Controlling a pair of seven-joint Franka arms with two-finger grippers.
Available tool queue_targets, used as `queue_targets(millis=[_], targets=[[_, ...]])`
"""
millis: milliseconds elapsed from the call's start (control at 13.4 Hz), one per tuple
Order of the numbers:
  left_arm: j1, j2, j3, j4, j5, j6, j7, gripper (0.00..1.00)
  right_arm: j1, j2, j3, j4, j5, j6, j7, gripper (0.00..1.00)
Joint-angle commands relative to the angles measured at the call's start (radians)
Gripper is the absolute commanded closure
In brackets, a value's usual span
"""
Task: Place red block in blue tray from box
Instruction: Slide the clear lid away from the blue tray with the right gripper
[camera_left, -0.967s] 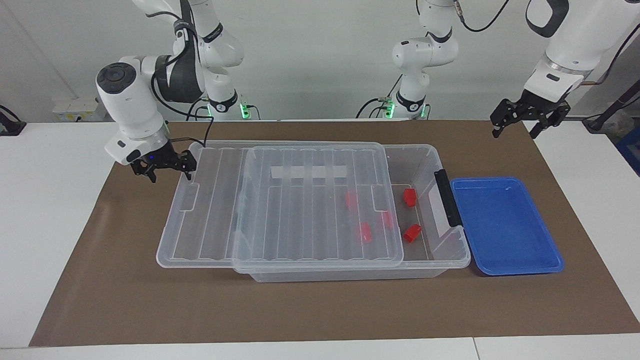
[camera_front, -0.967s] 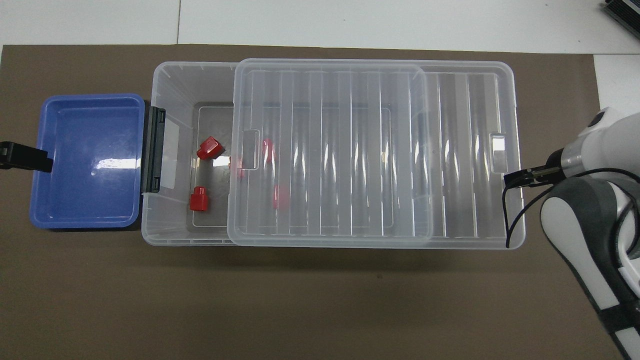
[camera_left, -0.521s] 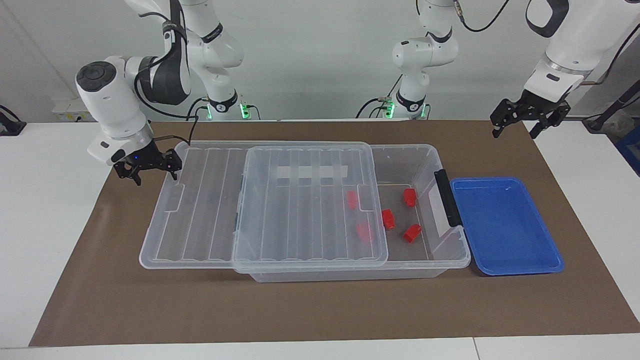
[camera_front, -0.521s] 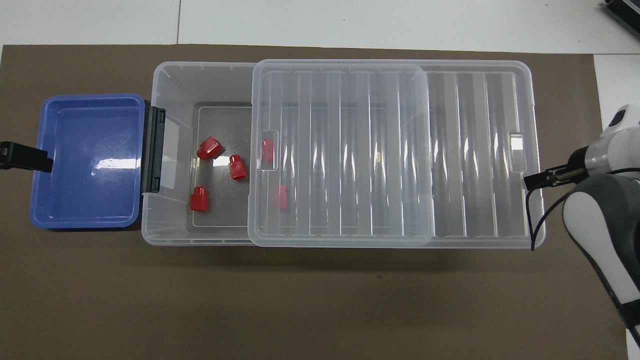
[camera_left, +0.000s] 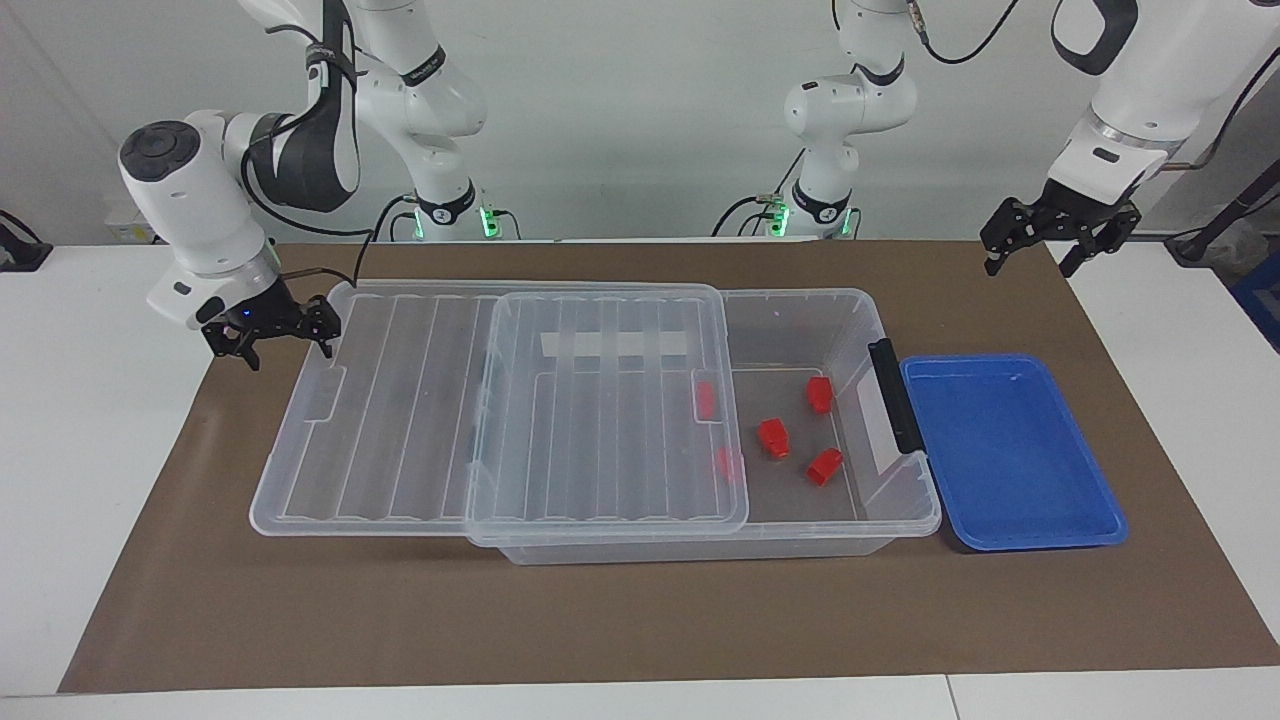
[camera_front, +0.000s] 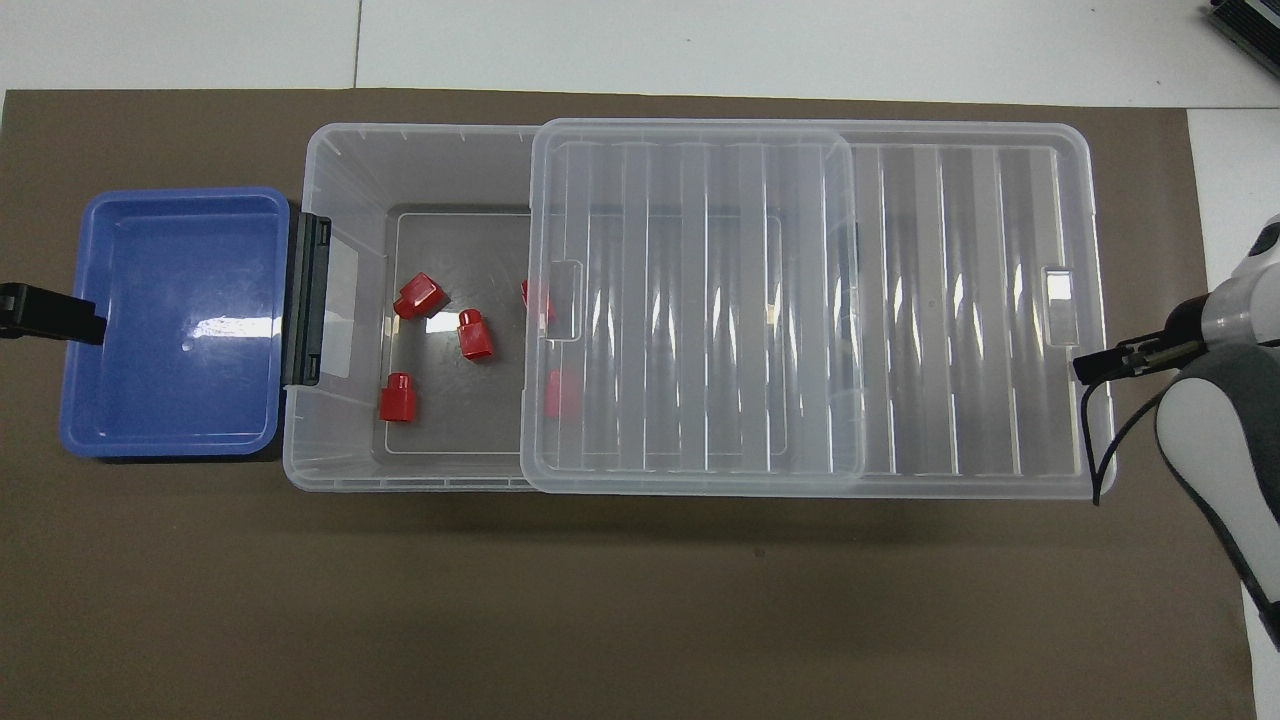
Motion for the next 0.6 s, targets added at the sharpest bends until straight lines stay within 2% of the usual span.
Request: queue_targets(millis=[0,372,521], targets=[[0.011,-0.024,-0.004,-0.027,-0.011,0.008,0.003,0.00,0.004,-0.024,0.012,0.036,-0.012,-0.043,0.016,0.00],[-0.004,-0.024,-0.012,-0.027,-0.012,0.017,-0.004,0.00,0.100,-0.075,0.013,0.044,0.002,-0.085,0.300,0.00],[-0.033,-0.022,-0.018,-0.028,-0.012,0.041,-0.106,0.00,0.141,-0.099,0.013,0.050,0.002,-0.114,0.395,0.00]])
